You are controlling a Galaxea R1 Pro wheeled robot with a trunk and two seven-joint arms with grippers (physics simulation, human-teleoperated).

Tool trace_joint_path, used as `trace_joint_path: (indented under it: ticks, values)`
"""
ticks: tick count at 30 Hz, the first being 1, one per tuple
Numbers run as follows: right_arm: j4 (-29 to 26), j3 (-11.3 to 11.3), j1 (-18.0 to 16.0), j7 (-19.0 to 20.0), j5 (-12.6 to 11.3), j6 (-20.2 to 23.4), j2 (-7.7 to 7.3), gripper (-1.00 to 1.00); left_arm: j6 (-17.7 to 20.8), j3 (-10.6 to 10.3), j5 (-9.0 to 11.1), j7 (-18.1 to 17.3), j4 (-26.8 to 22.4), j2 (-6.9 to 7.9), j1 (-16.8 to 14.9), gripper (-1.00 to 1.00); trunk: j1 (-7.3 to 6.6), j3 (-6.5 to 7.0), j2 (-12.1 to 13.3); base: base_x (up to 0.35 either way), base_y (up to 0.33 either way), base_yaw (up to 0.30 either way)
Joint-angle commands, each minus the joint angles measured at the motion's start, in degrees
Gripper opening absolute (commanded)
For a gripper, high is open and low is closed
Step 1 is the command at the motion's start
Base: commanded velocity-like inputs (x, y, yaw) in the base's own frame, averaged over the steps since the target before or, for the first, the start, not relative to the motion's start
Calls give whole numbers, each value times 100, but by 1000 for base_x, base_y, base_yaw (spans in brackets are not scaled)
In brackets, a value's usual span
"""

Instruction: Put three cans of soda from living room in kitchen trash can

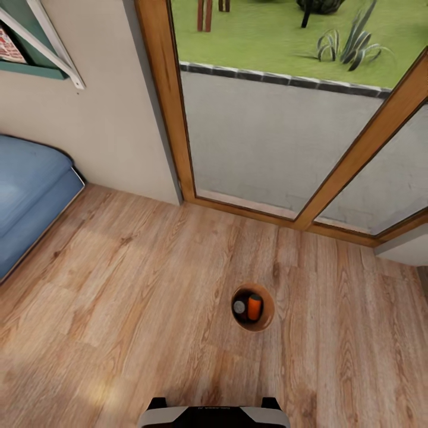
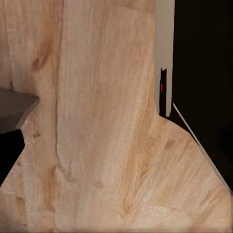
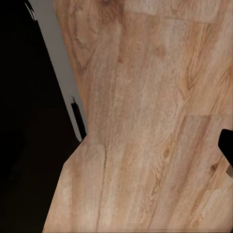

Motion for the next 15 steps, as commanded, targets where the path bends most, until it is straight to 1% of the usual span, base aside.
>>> trace_joint_path:
  ticks: [1,6,15]
  values:
    - [0,-2,0,-5,-3,3,4,100,0,-1,0,-1,-4,-7,2,100,-23,19,42,0,0,0]
    - [67,-16,0,-15,-1,14,33,100,2,-14,-6,-6,-36,-45,8,100,-132,108,242,0,0,0]
    - [151,-18,0,-14,6,15,6,100,-5,-1,33,-14,-63,-117,1,100,-330,270,603,0,0,0]
